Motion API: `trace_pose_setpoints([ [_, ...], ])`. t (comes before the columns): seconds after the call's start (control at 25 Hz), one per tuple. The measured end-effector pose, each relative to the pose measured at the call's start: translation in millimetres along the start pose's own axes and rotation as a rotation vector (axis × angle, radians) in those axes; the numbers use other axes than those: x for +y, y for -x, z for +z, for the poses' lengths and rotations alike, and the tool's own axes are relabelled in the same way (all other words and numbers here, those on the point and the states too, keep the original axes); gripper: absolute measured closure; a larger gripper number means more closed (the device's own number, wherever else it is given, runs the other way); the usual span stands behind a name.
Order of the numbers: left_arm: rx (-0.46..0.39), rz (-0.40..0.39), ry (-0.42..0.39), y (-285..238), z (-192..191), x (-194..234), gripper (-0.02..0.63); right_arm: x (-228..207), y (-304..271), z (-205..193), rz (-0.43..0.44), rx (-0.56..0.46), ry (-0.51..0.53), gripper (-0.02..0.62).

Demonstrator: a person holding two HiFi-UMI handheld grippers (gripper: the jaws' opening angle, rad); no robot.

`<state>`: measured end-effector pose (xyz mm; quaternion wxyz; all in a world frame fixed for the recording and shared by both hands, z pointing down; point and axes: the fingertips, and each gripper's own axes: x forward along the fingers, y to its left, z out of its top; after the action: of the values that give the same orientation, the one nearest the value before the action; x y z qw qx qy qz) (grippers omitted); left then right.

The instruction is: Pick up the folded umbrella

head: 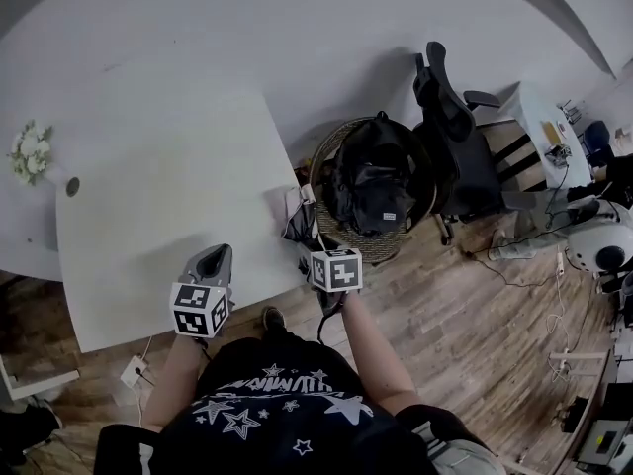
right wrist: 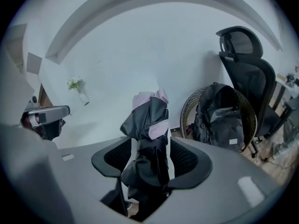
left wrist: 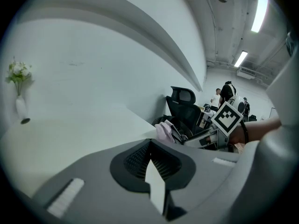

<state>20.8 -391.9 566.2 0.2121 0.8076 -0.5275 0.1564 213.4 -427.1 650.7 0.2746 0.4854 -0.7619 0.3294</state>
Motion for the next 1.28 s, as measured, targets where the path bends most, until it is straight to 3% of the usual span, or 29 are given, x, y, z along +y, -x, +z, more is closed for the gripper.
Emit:
trace_pose_setpoints([
  [0.6,0.01,0.038,0.036,-7.2,-4.5,7.4,0.603,3.7,-24.7,-3.9,-0.024,0.111,0.142,0.334],
  [1.04,0.001,0.036,0.051,14.8,-12.8,24.9,0.603,7.4,-13.5,-4.3,-0.062,0.087,0.105,0.359],
  [1.28,-0.012,0.016,0.041,34.8,-14.8,35.1,0.603,17.9,5.8,-1.0,-0.097,0.02,0.057,0.362],
])
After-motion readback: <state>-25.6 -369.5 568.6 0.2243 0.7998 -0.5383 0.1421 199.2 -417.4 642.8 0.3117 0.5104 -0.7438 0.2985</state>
